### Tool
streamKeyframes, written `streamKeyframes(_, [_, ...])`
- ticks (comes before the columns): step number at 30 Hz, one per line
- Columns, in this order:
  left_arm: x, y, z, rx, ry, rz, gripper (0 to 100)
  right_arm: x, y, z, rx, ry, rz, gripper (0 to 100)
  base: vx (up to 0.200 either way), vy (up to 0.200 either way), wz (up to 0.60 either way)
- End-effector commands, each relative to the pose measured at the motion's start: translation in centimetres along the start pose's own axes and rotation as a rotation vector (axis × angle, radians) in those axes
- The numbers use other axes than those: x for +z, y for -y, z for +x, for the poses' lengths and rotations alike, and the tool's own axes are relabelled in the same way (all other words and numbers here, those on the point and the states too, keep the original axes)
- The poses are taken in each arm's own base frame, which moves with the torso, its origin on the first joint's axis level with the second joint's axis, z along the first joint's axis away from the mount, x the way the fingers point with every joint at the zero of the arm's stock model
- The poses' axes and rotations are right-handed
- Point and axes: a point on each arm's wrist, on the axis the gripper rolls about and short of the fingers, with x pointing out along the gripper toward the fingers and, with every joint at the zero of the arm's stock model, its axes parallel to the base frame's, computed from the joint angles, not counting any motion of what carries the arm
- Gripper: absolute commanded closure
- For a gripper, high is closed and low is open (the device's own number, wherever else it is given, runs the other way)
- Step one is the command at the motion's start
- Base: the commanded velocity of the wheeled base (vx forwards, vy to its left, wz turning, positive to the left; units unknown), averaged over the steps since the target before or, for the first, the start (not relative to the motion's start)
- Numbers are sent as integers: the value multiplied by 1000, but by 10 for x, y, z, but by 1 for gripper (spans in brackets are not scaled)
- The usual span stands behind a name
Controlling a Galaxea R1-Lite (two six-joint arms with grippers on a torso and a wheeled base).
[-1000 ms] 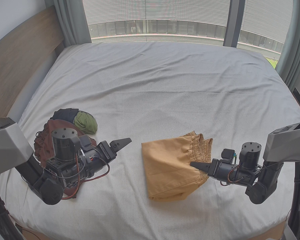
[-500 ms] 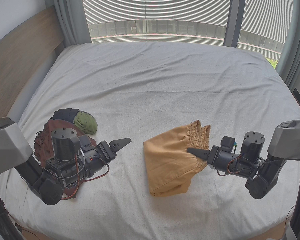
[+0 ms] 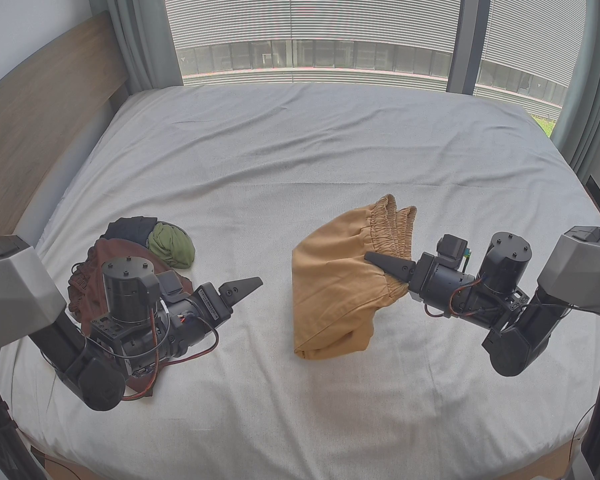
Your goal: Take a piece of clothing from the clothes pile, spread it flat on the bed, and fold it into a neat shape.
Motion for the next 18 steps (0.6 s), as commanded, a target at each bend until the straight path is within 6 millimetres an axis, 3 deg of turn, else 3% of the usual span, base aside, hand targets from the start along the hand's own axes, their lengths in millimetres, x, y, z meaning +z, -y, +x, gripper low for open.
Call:
streamKeyframes(1, [-1, -2, -2, 6, -2, 3, 0, 12, -2, 12, 36, 31, -20, 100, 0, 0, 0])
streamKeyframes(10, [5, -12, -7, 36, 20, 64, 0, 35, -4, 36, 30, 28, -8, 100, 0, 0, 0])
streamKeyframes(18, [-5, -20, -16, 49, 21, 280, 0, 51, 6, 60, 13, 21, 2, 100, 0, 0, 0])
